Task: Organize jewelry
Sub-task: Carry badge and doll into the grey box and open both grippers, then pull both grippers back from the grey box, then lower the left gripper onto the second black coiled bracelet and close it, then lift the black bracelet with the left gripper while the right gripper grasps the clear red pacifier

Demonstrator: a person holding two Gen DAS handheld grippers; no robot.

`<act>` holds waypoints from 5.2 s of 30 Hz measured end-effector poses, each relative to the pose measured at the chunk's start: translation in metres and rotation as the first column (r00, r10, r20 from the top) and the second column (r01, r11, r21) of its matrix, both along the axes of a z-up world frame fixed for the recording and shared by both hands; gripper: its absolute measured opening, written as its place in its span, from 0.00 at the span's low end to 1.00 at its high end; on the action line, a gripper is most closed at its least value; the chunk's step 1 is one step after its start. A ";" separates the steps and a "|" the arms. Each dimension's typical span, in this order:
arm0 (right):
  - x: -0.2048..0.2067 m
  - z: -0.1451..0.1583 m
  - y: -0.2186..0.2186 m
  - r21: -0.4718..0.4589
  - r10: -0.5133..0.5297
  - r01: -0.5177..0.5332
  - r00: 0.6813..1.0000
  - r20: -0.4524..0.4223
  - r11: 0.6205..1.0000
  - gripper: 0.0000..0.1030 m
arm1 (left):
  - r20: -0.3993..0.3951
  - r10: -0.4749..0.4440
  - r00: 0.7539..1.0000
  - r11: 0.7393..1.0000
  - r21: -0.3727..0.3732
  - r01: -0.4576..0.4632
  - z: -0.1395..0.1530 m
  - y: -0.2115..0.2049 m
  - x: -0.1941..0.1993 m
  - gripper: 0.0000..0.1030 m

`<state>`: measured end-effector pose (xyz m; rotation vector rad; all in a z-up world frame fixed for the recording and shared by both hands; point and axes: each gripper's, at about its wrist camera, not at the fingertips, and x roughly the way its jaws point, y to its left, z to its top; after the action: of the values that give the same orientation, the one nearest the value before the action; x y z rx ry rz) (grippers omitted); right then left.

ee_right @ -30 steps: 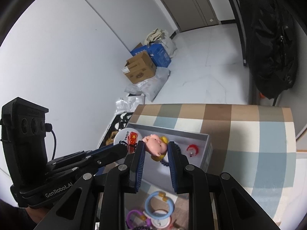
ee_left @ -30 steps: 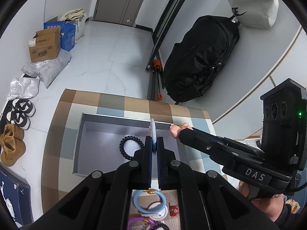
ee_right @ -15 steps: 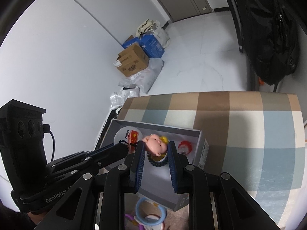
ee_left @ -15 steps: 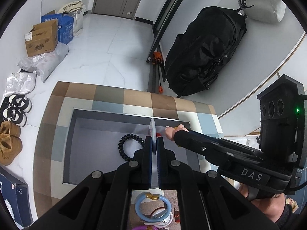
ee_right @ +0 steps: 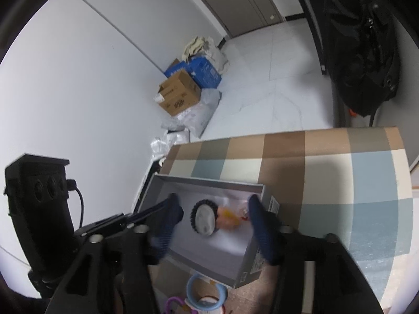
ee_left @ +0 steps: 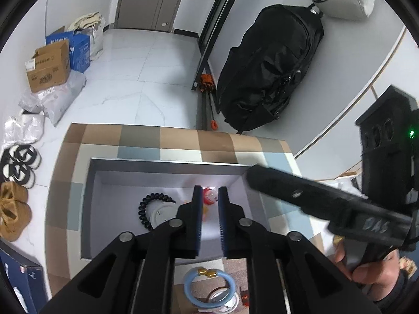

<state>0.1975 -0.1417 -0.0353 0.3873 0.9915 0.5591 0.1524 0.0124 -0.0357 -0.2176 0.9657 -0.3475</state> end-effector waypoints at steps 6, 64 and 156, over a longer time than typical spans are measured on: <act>-0.005 0.007 -0.015 -0.010 -0.061 0.061 0.998 0.029 0.998 0.79 | 0.026 0.050 0.998 0.999 0.015 -0.050 0.004 0.010 -0.012 0.45; -0.126 -0.005 -0.029 -0.153 -0.021 0.041 0.991 0.129 0.987 1.00 | -0.124 0.085 0.989 0.993 0.092 -0.074 -0.035 -0.007 -0.146 0.82; -0.128 -0.058 0.022 -0.340 0.101 -0.111 0.994 -0.046 0.934 0.29 | -0.030 0.146 0.989 0.989 -0.006 -0.146 -0.013 0.027 -0.136 0.04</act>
<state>0.0698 -0.1199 -0.0934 0.0303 1.1182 0.4670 0.0160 0.0391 -0.0483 -0.2993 0.9714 -0.2145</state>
